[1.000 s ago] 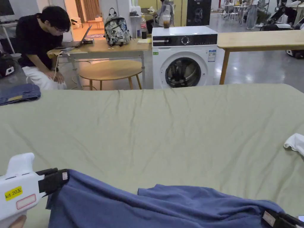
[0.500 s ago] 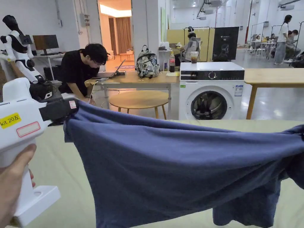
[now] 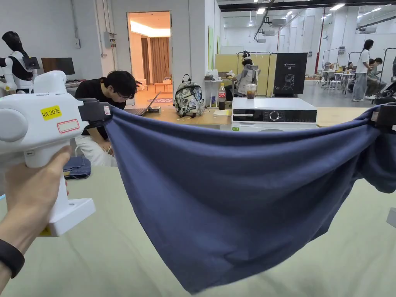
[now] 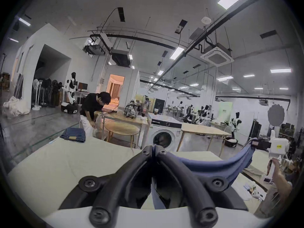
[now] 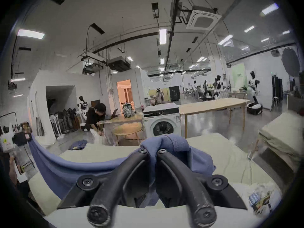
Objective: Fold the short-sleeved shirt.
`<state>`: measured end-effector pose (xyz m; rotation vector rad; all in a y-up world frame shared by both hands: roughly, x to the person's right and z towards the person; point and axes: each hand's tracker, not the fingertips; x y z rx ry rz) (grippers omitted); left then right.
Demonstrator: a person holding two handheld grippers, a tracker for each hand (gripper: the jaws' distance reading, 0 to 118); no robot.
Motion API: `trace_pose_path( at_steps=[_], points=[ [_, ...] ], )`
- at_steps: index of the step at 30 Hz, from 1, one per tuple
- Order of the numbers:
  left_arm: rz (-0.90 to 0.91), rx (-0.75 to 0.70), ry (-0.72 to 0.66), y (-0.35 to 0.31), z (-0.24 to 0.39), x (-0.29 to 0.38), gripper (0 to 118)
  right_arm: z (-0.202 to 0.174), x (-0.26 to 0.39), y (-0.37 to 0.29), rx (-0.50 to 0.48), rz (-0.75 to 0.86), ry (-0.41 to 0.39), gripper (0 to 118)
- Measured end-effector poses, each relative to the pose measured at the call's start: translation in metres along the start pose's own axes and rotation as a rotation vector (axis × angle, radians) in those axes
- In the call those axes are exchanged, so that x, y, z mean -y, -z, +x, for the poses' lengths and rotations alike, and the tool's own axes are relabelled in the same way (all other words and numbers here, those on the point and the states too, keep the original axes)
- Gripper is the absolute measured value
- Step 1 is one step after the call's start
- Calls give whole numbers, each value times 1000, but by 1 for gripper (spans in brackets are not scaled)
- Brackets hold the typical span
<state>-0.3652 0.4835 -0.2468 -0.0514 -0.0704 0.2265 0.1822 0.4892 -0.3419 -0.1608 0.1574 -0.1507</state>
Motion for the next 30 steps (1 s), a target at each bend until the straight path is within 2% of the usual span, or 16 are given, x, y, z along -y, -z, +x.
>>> trace_pose_path(
  at_steps=[2,3,9,13,17,21,22,24,26,28,30],
  points=[
    [-2,-11,-1,13,-1,-3,0,7,-5,25,9,-6,7,4],
    [5,-16,-8,30,-26,-8,0,9,-7,36,12,-3,10,4],
    [-15,-35,27,74,-38,-17,0,4,-19,88,18,3,5,4],
    [-36,-45,-1,87,-47,-1,0,6,-10,108,17,-17,2,4],
    [-96,-58,-16,86,-56,39,0,11,26,114,15,-61,-4,4],
    [-170,7,-91,53,-66,96,0,21,85,78,3,-127,-22,4],
    [-159,37,-100,36,-69,114,0,26,103,65,4,-135,-23,4],
    [-255,21,-100,2,-70,150,0,42,149,35,-9,-197,-13,4],
    [-273,29,-154,-40,-75,193,0,57,204,-1,21,-270,0,4],
    [-306,-16,-227,-82,-69,233,0,70,256,-38,24,-340,37,4],
    [-331,-38,-231,-122,-63,269,0,69,303,-92,43,-398,128,4]
  ],
)
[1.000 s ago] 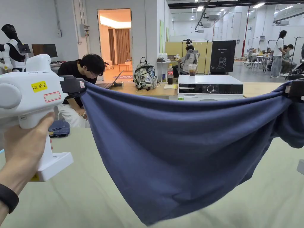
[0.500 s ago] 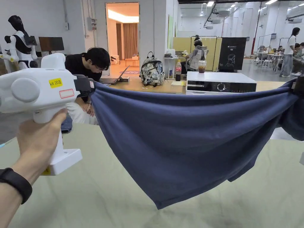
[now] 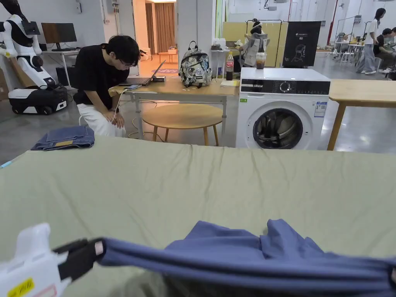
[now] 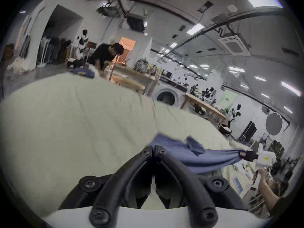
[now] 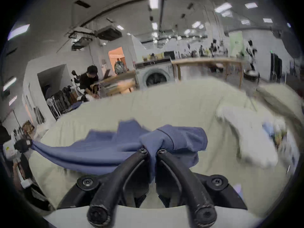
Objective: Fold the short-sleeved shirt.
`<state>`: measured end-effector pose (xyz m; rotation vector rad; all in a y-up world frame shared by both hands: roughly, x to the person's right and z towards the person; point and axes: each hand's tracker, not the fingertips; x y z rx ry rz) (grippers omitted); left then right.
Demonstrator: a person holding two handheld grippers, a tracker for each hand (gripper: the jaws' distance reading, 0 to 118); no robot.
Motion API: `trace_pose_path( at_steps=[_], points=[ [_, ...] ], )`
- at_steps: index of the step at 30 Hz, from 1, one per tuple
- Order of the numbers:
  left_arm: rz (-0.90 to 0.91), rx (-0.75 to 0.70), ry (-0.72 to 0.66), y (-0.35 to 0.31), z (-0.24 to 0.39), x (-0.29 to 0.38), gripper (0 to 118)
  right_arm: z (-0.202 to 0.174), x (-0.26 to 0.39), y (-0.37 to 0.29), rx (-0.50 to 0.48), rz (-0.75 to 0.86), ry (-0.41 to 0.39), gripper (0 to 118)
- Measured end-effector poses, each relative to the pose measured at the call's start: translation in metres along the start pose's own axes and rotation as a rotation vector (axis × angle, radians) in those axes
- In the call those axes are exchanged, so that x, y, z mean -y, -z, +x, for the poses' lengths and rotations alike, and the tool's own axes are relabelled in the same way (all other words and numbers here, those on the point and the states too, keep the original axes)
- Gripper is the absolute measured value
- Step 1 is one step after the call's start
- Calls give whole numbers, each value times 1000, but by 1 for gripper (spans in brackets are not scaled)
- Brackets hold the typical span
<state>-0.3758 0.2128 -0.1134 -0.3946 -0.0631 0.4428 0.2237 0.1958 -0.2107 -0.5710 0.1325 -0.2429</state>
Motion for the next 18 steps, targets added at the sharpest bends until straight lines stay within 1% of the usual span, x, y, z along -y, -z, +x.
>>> trace_pose_path(
  at_steps=[1,2,3,4,5,6,7,8,9,11,12,13,14,15,16,17,18],
  points=[
    [-9,-18,5,-11,1,18,0,6,24,-11,-8,-38,1,4],
    [-30,-30,22,-25,1,35,0,9,51,-25,36,-48,15,4],
    [-58,-50,11,-37,1,52,0,13,73,-37,54,-80,44,4],
    [-30,-45,3,-47,1,66,0,19,89,-46,59,-113,57,4],
    [-102,-38,-4,-56,10,77,0,21,106,-57,107,-108,70,4],
    [-114,-88,14,-64,12,88,0,23,120,-68,120,-119,100,4],
    [-129,-118,5,-70,12,99,0,23,129,-76,98,-127,117,4],
    [-137,-91,-17,-75,11,107,0,29,135,-79,97,-136,116,4],
    [-164,-89,-22,-76,-19,116,0,26,141,-85,109,-147,100,4],
    [-178,-100,-21,-79,-21,127,0,22,151,-93,114,-144,46,4],
    [-184,-88,-23,-81,-23,130,0,24,152,-90,132,-159,17,9],
    [-183,-87,-20,-81,-23,131,0,24,154,-91,161,-174,-11,31],
    [-168,-94,-14,-83,-22,132,2,24,158,-92,204,-170,-42,51],
    [-165,-102,-10,-83,-21,131,18,24,158,-98,213,-154,-45,61],
    [-150,-149,34,-85,-17,129,46,24,157,-105,205,-148,-39,61],
    [-113,-184,84,-89,-8,125,58,27,155,-115,202,-119,-21,61],
    [-87,-194,123,-93,-2,120,59,27,152,-123,199,-90,-8,61]
  ],
)
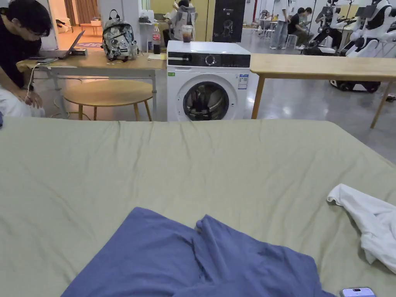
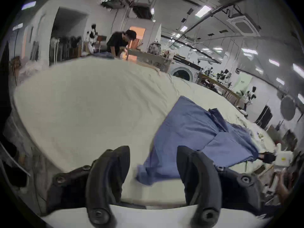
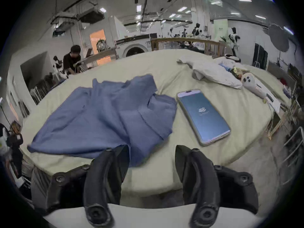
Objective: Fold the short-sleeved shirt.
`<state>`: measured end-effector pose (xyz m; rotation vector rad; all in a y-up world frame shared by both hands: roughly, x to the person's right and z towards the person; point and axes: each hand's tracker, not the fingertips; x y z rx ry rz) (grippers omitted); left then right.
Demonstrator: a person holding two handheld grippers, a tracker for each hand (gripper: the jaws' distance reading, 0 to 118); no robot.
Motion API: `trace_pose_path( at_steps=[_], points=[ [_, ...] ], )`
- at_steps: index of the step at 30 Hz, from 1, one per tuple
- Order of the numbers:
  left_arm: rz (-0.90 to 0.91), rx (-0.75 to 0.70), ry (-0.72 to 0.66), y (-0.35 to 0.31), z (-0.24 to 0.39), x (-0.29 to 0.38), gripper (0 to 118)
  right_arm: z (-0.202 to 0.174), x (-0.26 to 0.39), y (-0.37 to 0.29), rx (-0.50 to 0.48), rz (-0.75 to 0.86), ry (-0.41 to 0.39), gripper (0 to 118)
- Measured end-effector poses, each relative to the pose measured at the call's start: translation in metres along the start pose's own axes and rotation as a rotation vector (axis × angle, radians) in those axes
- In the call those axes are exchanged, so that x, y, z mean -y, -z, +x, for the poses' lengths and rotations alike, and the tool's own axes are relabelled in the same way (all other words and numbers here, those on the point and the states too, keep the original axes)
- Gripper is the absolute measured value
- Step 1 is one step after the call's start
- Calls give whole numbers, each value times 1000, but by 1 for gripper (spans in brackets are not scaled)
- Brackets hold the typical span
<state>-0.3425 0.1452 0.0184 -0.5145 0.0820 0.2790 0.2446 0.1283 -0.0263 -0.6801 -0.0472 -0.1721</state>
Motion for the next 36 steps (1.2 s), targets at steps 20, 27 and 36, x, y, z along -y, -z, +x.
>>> trace_pose_path(
  at_steps=[20,27,36],
  points=[
    [345,176,236,-74,110,-90,0,-109,-97,-49,-225,356,-309,0],
    [153,51,154,-51,63,-71,28,-103,-86,-44,-242,331,-286,0],
    [-178,-10,23,33,3,17,58,-70,-78,-22,-263,223,-152,0]
  ],
)
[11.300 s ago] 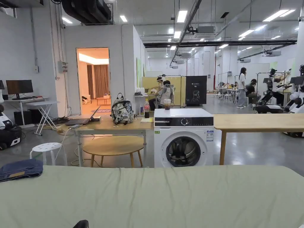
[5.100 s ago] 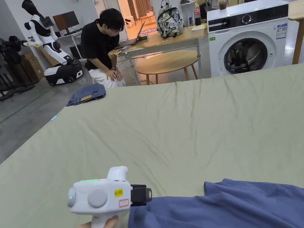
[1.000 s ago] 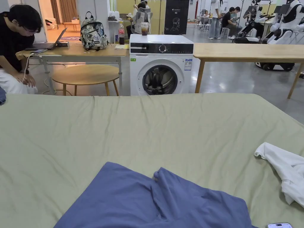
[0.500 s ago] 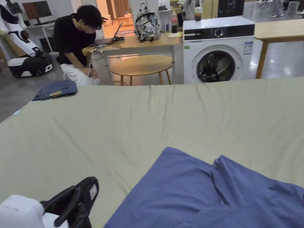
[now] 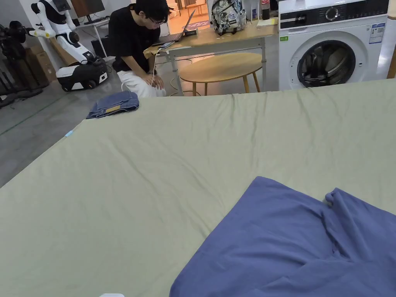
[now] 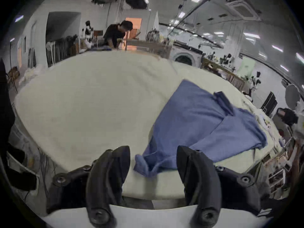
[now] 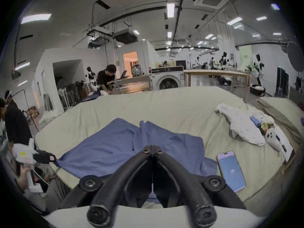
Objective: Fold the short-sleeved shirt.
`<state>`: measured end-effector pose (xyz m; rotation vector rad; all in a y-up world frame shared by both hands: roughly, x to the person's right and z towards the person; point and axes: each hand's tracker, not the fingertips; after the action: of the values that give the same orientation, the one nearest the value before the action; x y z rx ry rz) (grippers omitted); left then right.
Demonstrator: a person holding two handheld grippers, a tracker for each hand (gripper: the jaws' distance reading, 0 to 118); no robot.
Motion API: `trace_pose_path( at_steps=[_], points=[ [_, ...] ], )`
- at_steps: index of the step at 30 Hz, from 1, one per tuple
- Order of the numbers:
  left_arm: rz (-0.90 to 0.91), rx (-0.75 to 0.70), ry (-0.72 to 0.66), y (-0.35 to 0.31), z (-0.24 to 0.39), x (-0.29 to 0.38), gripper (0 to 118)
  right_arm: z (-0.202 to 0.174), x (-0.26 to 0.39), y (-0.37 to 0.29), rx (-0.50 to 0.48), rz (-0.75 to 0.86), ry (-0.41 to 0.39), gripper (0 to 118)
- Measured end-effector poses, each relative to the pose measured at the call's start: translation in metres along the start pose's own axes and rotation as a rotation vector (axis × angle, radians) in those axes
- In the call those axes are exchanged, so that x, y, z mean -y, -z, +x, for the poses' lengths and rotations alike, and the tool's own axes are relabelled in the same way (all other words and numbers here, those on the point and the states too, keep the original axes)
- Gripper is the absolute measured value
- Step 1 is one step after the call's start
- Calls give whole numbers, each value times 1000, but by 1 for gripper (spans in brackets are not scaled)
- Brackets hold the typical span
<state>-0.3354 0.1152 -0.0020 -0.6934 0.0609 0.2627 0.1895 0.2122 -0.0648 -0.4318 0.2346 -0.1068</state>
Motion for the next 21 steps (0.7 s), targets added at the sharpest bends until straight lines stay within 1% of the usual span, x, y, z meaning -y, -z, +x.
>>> trace_pose_path(
  at_steps=[1,3,4,5,6,7,8,9,11,12,13,14,15,16,17,19,20,21],
  points=[
    [6,-6,-10,7,-1,2,58,2,1,0,5,-5,8,0],
    [-63,33,-39,22,-6,6,58,7,2,1,11,-17,20,0],
    [-71,33,-39,29,-6,9,55,9,3,2,17,-24,25,0],
    [-112,10,-28,37,-3,12,50,11,4,2,26,-27,29,0],
    [-108,-13,20,36,1,13,41,10,4,1,33,-31,30,0],
    [-81,-44,79,31,8,12,39,11,4,1,39,-37,31,0],
    [-96,-55,104,32,10,10,36,12,5,1,43,-39,32,0],
    [-109,-36,83,34,10,8,33,14,5,3,46,-43,36,0],
    [-138,63,44,34,24,7,3,16,2,9,49,-52,43,0],
    [-146,-13,70,37,32,10,3,19,-1,15,55,-55,45,0],
    [-158,-9,106,39,35,10,3,21,-7,22,61,-62,43,0],
    [-162,-27,116,41,36,8,3,26,-15,33,68,-93,25,3],
    [-167,-19,89,40,33,5,3,32,-24,49,75,-141,0,19],
    [-174,-9,50,40,31,5,3,38,-32,65,70,-166,-19,56],
    [-175,3,18,39,28,5,3,48,-40,88,51,-215,-35,76],
    [-163,14,11,36,26,7,3,65,-58,129,12,-279,-47,77],
    [-158,16,11,36,26,8,3,73,-67,158,21,-365,-42,77],
    [-156,19,7,36,26,7,3,81,-72,185,40,-420,-63,77]
  ],
)
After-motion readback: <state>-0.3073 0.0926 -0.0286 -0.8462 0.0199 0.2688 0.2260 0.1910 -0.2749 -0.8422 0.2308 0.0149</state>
